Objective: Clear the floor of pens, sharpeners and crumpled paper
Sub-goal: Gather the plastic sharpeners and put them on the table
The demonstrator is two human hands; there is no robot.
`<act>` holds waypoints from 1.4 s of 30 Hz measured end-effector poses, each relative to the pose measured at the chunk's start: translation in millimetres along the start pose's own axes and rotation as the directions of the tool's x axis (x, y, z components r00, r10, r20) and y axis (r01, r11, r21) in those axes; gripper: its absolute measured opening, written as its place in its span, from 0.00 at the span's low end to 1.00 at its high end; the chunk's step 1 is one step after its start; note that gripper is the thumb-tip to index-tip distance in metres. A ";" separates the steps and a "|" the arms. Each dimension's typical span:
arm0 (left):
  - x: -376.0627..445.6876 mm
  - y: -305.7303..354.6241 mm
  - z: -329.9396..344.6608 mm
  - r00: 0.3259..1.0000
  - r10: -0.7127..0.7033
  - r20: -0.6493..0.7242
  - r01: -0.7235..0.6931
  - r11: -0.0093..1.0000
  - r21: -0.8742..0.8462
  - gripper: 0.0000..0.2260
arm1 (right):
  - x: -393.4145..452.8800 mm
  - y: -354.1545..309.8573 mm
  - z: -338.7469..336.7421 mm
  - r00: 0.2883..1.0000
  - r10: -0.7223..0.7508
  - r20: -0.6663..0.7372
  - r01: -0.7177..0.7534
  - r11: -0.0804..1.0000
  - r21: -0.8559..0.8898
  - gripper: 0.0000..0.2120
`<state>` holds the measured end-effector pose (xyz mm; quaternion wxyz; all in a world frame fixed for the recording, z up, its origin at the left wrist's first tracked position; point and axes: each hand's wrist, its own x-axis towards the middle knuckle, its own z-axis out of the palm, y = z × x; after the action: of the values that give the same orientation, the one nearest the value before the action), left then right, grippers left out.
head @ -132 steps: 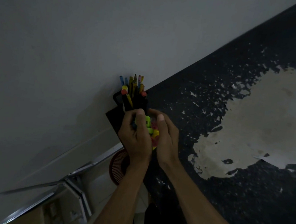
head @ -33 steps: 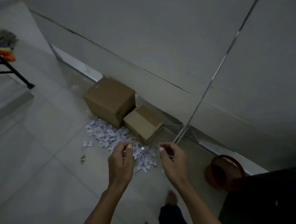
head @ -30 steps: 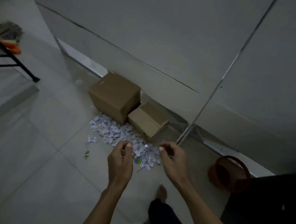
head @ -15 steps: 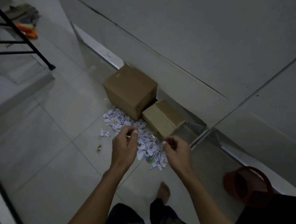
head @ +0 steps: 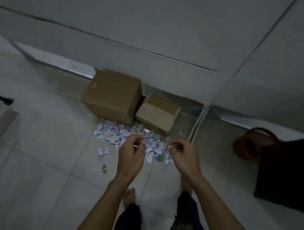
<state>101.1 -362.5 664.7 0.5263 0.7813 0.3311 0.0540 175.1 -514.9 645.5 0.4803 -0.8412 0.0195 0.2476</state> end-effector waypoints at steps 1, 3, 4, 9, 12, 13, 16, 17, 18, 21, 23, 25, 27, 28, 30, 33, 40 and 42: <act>2.1 -5.9 -4.4 0.999 0.017 0.046 -0.018 1.000 0.017 0.05 | -4.5 3.5 9.3 0.999 0.029 -0.041 -0.028 0.999 0.031 0.05; 6.1 -17.4 -12.6 0.992 0.042 0.117 -0.046 0.998 0.035 0.04 | -14.8 9.5 26.5 0.991 0.082 -0.105 -0.074 0.994 0.078 0.04; 8.4 -24.0 -16.6 0.987 0.051 0.152 -0.058 0.997 0.045 0.05 | -19.5 12.6 36.5 0.985 0.106 -0.136 -0.093 0.991 0.098 0.03; 10.3 -57.9 -26.7 0.969 0.026 0.245 -0.048 0.996 0.082 0.05 | -39.3 27.6 76.4 0.959 0.210 -0.193 -0.174 0.967 0.187 0.03; 8.0 -78.8 -22.8 0.964 -0.008 0.266 -0.023 0.993 0.113 0.05 | -45.2 41.4 93.0 0.946 0.265 -0.186 -0.225 0.952 0.209 0.04; 9.1 -86.6 -18.1 0.961 -0.019 0.274 -0.015 0.993 0.119 0.05 | -44.1 48.7 97.4 0.942 0.280 -0.184 -0.242 0.949 0.201 0.04; 16.8 -112.8 5.9 0.954 -0.049 0.297 0.013 0.992 0.123 0.05 | -29.8 77.5 109.1 0.927 0.333 -0.173 -0.303 0.936 0.179 0.04; 20.5 -122.2 14.5 0.950 -0.058 0.306 0.021 0.992 0.123 0.05 | -22.9 89.1 113.9 0.923 0.346 -0.167 -0.318 0.932 0.171 0.04; 25.2 -132.2 22.5 0.947 -0.063 0.316 0.026 0.992 0.122 0.05 | -15.4 100.2 118.7 0.921 0.353 -0.165 -0.327 0.930 0.167 0.04; 43.7 -177.3 51.2 0.934 -0.087 0.348 0.037 0.988 0.148 0.05 | 10.6 146.3 142.3 0.918 0.366 -0.156 -0.350 0.929 0.117 0.04; 63.0 -213.9 73.2 0.929 -0.101 0.355 0.031 0.980 0.197 0.05 | 33.7 180.7 159.6 0.919 0.369 -0.137 -0.361 0.929 0.084 0.05; 86.5 -260.1 103.4 0.925 -0.100 0.367 0.004 0.967 0.253 0.04 | 64.5 225.7 181.7 0.926 0.356 -0.124 -0.353 0.934 0.050 0.06; 107.7 -305.1 133.8 0.919 -0.113 0.379 -0.006 0.954 0.301 0.05 | 94.9 270.5 201.8 0.933 0.340 -0.121 -0.341 0.940 0.009 0.06; 117.3 -326.2 147.9 0.913 -0.124 0.388 -0.007 0.947 0.321 0.05 | 108.9 292.0 210.2 0.934 0.334 -0.126 -0.339 0.941 -0.021 0.07; 136.4 -376.2 179.7 0.906 -0.155 0.394 0.004 0.934 0.358 0.05 | 139.7 341.4 231.5 0.937 0.322 -0.136 -0.336 0.937 -0.094 0.07; 165.9 -450.8 228.3 0.911 -0.170 0.377 0.010 0.921 0.391 0.05 | 187.8 412.9 263.1 0.927 0.339 -0.159 -0.362 0.920 -0.148 0.08; 208.5 -571.5 306.4 0.943 -0.133 0.306 0.004 0.922 0.388 0.04 | 267.9 516.0 312.9 0.954 0.164 -0.250 -0.243 0.913 -0.329 0.13; 216.4 -591.6 323.5 0.948 -0.110 0.300 -0.005 0.933 0.359 0.05 | 283.5 536.0 323.5 0.968 0.073 -0.241 -0.161 0.915 -0.369 0.17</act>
<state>136.2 -358.5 -42.6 0.4239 0.8526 0.2682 -0.1464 149.9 -480.5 -40.5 0.2846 -0.9387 0.0747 0.1796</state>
